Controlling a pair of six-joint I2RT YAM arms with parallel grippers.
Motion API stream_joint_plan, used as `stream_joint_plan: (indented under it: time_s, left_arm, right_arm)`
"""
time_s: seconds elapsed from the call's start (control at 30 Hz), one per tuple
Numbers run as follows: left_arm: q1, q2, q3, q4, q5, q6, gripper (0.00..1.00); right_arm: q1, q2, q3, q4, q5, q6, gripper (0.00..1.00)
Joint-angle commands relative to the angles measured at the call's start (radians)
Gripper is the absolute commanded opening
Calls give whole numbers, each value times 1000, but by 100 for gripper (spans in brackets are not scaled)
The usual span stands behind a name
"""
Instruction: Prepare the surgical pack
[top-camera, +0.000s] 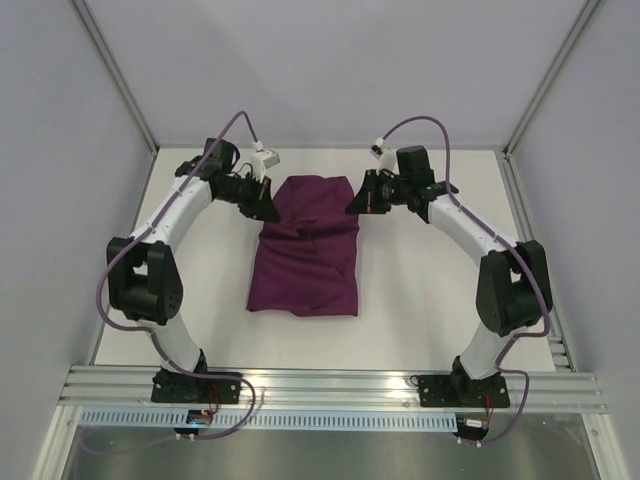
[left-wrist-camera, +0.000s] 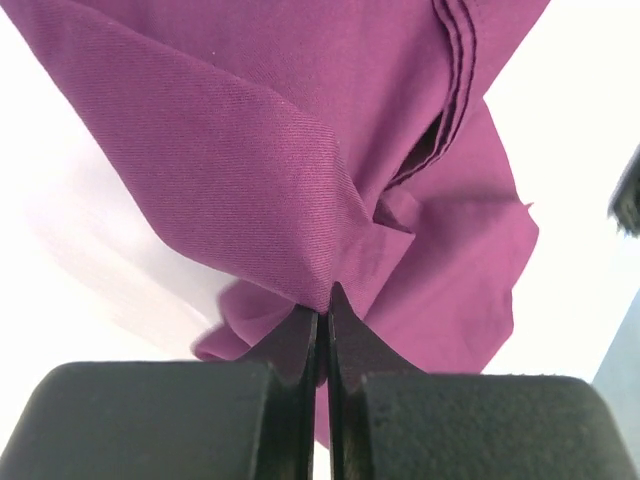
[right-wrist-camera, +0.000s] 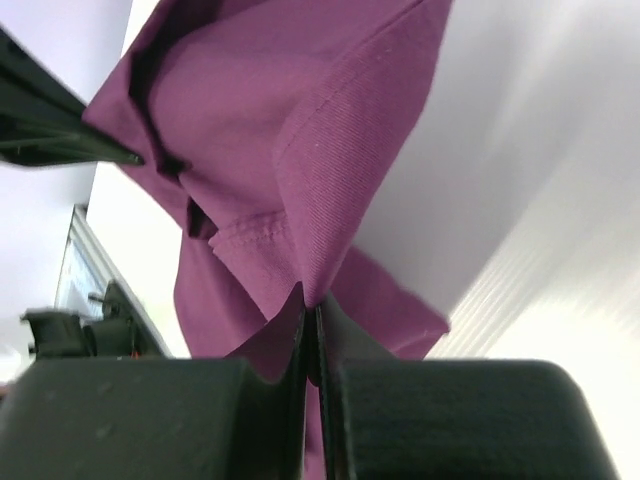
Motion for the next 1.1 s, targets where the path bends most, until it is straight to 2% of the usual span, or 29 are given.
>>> stream_joint_plan:
  time_s: [0.0, 0.1, 0.23, 0.37, 0.4, 0.47, 0.5, 0.6, 0.63, 0.73, 0.8, 0.83, 0.93, 1.07]
  left_arm:
    - [8, -89, -90, -20, 74, 129, 0]
    - [8, -108, -193, -8, 54, 154, 1]
    - [7, -53, -284, 25, 9, 159, 2]
    - [7, -51, -345, 81, -9, 182, 4]
    - [7, -54, -363, 86, -17, 191, 4]
    - [5, -51, -376, 83, -43, 229, 4]
    - [5, -49, -388, 85, -52, 238, 4]
    - [4, -54, -411, 94, -83, 275, 3]
    - [2, -57, -414, 97, -96, 286, 3]
    - [-7, -72, -428, 111, -116, 308, 3]
    - [-10, -72, -425, 117, -120, 308, 3]
    - [-10, -69, -422, 114, -121, 308, 3]
    - [-11, -68, -420, 108, -124, 308, 3]
    - [-11, -72, -420, 104, -129, 314, 3]
  right_arm:
    - [28, -124, -125, 82, -25, -42, 0]
    - [88, -163, -269, 141, 4, -21, 3]
    - [151, -96, -363, 192, 31, 40, 10]
    - [173, -82, -416, 243, 42, 60, 28]
    - [176, -88, -429, 232, 41, 59, 42]
    - [171, -101, -426, 185, 45, 15, 52]
    - [165, -109, -412, 124, 59, -4, 68]
    - [108, -167, -374, 49, 51, -26, 91]
    - [91, -190, -358, 41, 51, -22, 95]
    - [48, -178, -242, -2, 94, 2, 99]
    - [48, -88, -147, -51, 148, 11, 98]
    - [48, -36, -99, -73, 157, 23, 97]
    - [48, 183, 197, -209, 163, 48, 90]
    - [48, 420, 394, -323, 127, 80, 86]
